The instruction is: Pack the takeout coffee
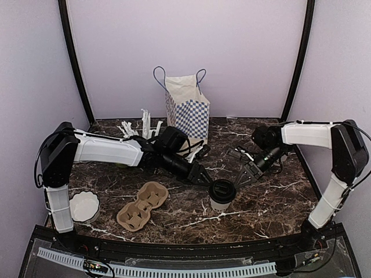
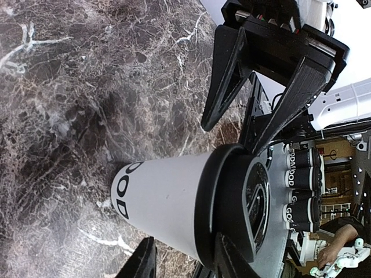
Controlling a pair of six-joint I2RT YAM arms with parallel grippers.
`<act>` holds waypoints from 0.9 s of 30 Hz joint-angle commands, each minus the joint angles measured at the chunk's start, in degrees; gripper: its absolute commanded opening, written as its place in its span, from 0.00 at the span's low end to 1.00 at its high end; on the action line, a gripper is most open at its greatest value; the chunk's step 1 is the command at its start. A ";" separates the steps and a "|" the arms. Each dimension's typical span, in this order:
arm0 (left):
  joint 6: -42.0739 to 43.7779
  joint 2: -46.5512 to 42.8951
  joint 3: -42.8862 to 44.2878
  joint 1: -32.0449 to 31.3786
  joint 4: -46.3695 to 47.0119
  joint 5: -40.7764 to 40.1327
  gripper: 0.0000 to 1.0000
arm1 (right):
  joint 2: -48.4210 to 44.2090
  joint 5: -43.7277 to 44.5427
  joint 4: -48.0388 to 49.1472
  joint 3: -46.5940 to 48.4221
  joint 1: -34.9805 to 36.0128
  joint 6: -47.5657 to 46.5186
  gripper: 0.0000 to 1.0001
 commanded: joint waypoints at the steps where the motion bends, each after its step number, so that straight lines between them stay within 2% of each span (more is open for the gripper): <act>1: 3.03 1.09 -0.43 -0.27 -4.21 -4.84 0.35 | 1.93 2.88 1.50 0.81 0.55 0.99 0.39; 9: 6.42 4.22 0.22 -0.20 -8.74 -15.31 0.30 | 5.25 14.12 6.03 0.44 0.55 7.03 0.33; 13: 7.18 2.94 0.56 -0.20 -9.03 -15.28 0.29 | 4.68 13.54 5.65 0.84 0.55 6.75 0.31; 17: 7.67 -0.09 1.29 -0.22 -6.59 -13.83 0.30 | 2.14 8.87 3.21 2.10 0.55 4.50 0.31; 23: 6.61 -6.47 0.67 -0.30 -2.14 -13.47 0.44 | -2.83 4.34 -0.27 3.75 0.47 1.96 0.40; 27: 4.95 -9.91 -1.86 -0.27 -1.91 -12.39 0.50 | -4.83 4.16 -0.61 2.75 0.47 1.60 0.45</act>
